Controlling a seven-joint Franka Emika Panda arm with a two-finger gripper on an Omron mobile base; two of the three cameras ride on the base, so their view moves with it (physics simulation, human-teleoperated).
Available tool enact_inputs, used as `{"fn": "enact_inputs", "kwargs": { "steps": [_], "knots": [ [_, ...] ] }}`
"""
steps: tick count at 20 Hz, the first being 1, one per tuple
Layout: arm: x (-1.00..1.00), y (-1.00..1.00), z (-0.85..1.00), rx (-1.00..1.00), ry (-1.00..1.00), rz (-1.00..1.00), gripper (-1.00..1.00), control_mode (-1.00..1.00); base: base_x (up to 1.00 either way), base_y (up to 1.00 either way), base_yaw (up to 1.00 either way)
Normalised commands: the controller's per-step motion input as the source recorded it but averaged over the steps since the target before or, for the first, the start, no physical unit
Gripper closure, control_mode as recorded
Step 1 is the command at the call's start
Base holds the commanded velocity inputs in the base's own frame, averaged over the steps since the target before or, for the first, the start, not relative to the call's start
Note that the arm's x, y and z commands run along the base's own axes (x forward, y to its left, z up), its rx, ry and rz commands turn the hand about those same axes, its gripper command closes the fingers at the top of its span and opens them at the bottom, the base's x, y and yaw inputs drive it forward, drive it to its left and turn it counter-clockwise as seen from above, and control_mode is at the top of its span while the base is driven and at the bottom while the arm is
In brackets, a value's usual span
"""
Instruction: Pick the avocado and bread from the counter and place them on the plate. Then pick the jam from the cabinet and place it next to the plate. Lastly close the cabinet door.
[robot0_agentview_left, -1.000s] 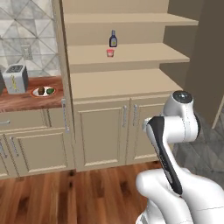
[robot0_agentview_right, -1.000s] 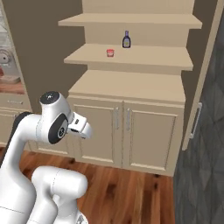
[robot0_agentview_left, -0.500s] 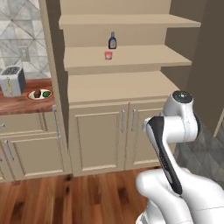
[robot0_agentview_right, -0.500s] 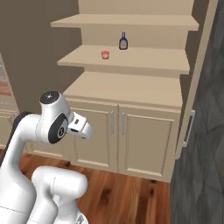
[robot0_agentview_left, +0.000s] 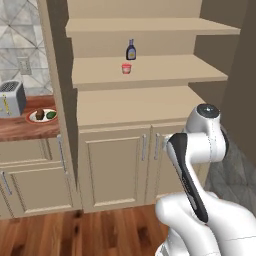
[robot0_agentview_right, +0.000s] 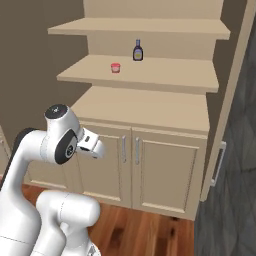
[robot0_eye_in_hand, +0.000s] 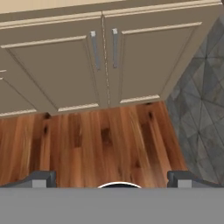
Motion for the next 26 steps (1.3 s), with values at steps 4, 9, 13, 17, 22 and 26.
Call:
{"fn": "enact_inputs", "kwargs": {
  "steps": [4, 9, 13, 17, 22, 26],
  "knots": [
    [0.0, 0.0, 0.0, 0.0, 0.0, 0.0, -1.0, 1.0, 0.48, 0.0, 0.0],
    [0.0, 0.0, 0.0, 0.0, 0.0, 0.0, -1.0, 1.0, 0.46, 0.0, 0.0],
    [0.0, 0.0, 0.0, 0.0, 0.0, 0.0, -1.0, 1.0, 0.46, 0.0, 0.0],
    [0.0, 0.0, 0.0, 0.0, 0.0, 0.0, -1.0, 1.0, 0.43, 0.0, 0.0],
    [0.0, 0.0, 0.0, 0.0, 0.0, 0.0, -1.0, 1.0, 0.41, 0.0, 0.0],
    [0.0, 0.0, 0.0, 0.0, 0.0, 0.0, -1.0, 1.0, 0.36, 0.0, 0.0]
  ]
}}
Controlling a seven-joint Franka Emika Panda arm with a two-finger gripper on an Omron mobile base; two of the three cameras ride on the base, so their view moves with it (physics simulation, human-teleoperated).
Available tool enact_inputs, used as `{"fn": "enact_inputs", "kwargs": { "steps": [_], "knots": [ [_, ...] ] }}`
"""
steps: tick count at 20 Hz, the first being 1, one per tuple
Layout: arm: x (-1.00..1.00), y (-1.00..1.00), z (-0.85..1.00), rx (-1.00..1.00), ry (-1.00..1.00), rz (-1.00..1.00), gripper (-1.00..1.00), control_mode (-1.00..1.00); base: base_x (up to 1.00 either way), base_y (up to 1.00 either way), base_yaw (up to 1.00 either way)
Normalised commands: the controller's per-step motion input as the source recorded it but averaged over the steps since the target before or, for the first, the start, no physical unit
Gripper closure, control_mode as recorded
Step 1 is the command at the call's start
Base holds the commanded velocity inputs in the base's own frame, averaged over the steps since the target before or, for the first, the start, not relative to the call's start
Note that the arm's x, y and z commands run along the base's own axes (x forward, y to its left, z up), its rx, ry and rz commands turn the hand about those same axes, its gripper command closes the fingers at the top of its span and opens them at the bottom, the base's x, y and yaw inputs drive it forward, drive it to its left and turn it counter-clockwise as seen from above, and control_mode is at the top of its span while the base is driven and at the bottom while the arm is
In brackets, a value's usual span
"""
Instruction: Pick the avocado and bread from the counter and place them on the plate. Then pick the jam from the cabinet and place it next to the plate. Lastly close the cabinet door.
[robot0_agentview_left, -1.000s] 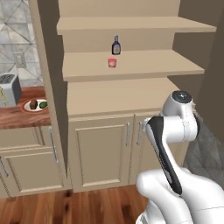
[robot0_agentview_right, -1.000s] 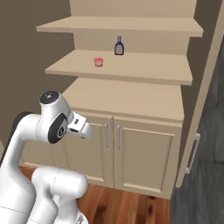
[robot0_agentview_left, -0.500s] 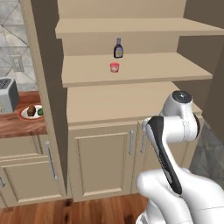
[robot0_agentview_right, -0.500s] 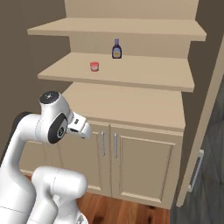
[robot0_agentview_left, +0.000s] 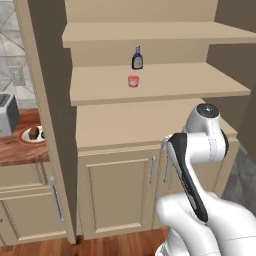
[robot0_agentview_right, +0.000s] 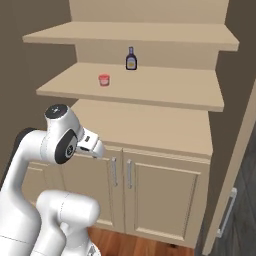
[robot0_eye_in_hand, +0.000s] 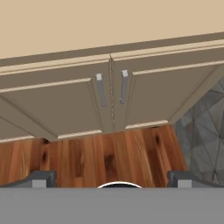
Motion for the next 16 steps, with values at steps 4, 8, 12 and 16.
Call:
{"fn": "enact_inputs", "kwargs": {
  "steps": [4, 8, 12, 16],
  "knots": [
    [0.0, 0.0, 0.0, 0.0, 0.0, 0.0, -1.0, 1.0, 0.34, 0.0, 0.0],
    [0.0, 0.0, 0.0, 0.0, 0.0, 0.0, -1.0, 1.0, 0.31, 0.0, 0.0],
    [0.0, 0.0, 0.0, 0.0, 0.0, 0.0, -1.0, 1.0, 0.33, 0.04, 0.0],
    [0.0, 0.0, 0.0, 0.0, 0.0, 0.0, -1.0, 1.0, 0.35, 0.09, 0.0]
  ]
}}
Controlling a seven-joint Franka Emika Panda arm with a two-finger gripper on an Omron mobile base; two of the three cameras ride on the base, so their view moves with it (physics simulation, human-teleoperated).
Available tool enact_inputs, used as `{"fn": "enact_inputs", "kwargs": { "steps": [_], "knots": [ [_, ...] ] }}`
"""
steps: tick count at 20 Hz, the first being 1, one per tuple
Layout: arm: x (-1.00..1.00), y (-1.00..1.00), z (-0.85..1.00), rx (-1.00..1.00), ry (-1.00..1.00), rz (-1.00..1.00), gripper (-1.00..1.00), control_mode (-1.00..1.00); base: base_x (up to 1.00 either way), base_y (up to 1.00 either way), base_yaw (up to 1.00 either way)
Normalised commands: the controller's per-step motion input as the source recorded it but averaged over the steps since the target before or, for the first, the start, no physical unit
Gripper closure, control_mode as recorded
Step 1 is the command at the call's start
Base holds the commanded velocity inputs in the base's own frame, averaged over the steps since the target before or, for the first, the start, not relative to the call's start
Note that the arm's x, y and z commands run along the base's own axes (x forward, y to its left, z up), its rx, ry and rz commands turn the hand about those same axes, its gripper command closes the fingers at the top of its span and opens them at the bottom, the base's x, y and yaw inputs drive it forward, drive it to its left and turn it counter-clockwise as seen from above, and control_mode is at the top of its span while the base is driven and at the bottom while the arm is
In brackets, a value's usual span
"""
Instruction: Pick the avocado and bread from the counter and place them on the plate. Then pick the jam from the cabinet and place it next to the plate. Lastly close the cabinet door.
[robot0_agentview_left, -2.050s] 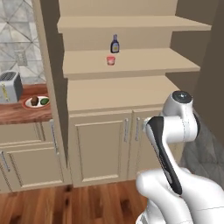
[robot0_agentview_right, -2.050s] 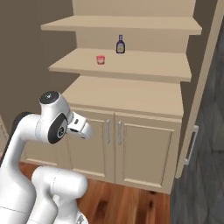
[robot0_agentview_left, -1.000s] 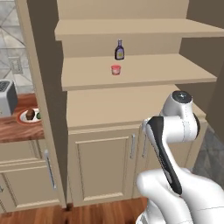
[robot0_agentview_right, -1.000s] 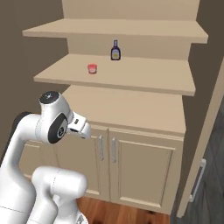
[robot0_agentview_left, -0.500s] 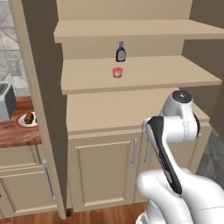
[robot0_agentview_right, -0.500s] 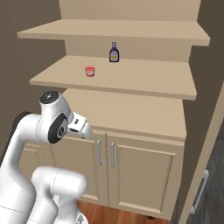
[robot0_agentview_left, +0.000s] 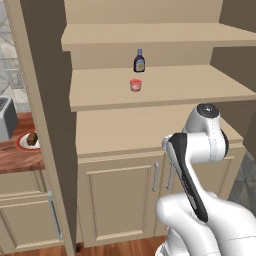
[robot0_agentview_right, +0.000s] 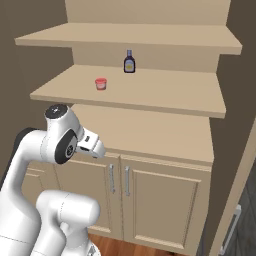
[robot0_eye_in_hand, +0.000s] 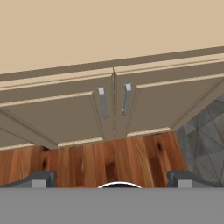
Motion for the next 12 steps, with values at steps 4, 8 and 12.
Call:
{"fn": "enact_inputs", "kwargs": {
  "steps": [4, 8, 12],
  "knots": [
    [0.0, 0.0, 0.0, 0.0, 0.0, 0.0, -1.0, 1.0, 0.33, 0.14, 0.0],
    [0.0, 0.0, 0.0, 0.0, 0.0, 0.0, -1.0, 1.0, 0.25, 0.15, 0.0],
    [0.0, 0.0, 0.0, 0.0, 0.0, 0.0, -1.0, 1.0, 0.2, 0.13, 0.0]
  ]
}}
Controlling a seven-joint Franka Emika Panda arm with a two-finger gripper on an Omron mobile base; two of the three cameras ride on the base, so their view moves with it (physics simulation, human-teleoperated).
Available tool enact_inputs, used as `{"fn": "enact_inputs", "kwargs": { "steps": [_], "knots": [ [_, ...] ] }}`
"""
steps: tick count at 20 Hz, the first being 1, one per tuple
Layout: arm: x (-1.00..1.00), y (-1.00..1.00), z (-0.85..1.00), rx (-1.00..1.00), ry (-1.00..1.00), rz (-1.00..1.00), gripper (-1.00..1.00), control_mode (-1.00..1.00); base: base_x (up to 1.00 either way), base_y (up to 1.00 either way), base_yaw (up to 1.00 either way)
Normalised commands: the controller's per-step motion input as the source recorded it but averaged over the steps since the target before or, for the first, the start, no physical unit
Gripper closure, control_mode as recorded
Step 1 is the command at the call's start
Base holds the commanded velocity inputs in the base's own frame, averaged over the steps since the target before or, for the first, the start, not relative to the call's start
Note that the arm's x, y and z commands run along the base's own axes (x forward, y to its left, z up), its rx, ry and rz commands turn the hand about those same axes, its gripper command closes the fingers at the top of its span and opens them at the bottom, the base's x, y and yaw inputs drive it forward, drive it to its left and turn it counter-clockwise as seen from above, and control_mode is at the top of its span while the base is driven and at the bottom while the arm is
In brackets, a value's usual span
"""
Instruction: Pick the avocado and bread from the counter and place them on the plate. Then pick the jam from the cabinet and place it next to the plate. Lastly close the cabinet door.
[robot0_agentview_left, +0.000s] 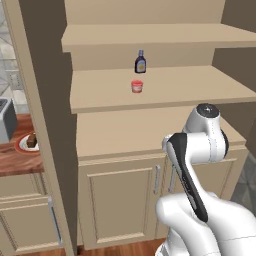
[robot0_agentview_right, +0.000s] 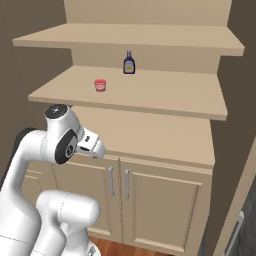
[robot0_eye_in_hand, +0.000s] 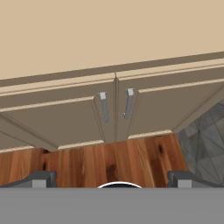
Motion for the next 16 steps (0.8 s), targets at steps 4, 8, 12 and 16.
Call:
{"fn": "enact_inputs", "kwargs": {
  "steps": [4, 8, 12, 16],
  "knots": [
    [0.0, 0.0, 0.0, 0.0, 0.0, 0.0, -1.0, 1.0, 0.29, 0.15, 0.0],
    [0.0, 0.0, 0.0, 0.0, 0.0, 0.0, -1.0, 1.0, 0.34, 0.2, 0.0],
    [0.0, 0.0, 0.0, 0.0, 0.0, 0.0, -1.0, 1.0, 0.35, 0.24, -0.02],
    [0.0, 0.0, 0.0, 0.0, 0.0, 0.0, -1.0, 1.0, 0.3, 0.24, -0.03]
  ]
}}
